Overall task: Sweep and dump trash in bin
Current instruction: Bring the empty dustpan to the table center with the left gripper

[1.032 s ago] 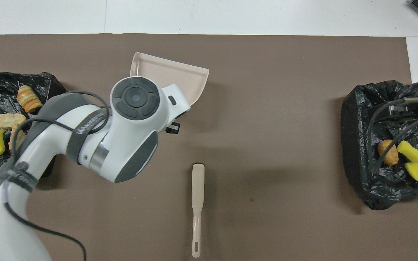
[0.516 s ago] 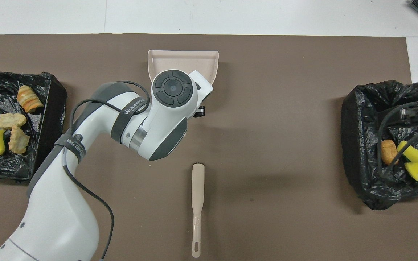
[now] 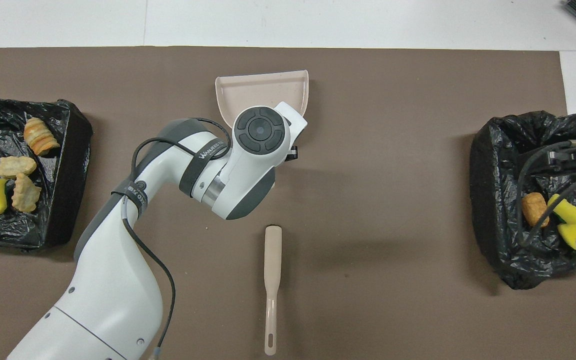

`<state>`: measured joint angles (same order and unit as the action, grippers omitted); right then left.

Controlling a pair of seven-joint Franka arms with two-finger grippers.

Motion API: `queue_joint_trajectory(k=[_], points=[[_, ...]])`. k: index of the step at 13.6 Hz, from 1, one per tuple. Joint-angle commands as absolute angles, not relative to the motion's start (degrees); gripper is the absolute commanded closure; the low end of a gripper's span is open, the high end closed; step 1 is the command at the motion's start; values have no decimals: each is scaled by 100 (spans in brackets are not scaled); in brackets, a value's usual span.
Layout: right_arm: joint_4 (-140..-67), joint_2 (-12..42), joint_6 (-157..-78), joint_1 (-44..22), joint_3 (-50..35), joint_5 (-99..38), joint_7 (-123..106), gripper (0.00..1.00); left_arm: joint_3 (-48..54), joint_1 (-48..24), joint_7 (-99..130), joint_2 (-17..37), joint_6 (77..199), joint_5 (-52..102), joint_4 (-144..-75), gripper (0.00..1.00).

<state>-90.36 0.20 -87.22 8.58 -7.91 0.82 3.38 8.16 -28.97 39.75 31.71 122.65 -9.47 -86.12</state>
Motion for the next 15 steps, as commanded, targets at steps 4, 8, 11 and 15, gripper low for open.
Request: queue_joint_trajectory(k=[4,8,11,15], points=[[-9123,-70,-8736,896,-809,-35,431,0,694,-2997,3648,3129,12244,-949,-8728,35],[-9123,-70,-8736,896,-809,-35,439,0,686,-2717,3123,1938,11919,-941,-9620,0],[-9123,-70,-8736,896,-809,-35,439,0,694,-2191,2174,707,11700,-940,-10509,0],[-9123,-70,-8736,896,-809,-35,431,0,703,-1417,1179,-385,10856,-879,-10697,0]])
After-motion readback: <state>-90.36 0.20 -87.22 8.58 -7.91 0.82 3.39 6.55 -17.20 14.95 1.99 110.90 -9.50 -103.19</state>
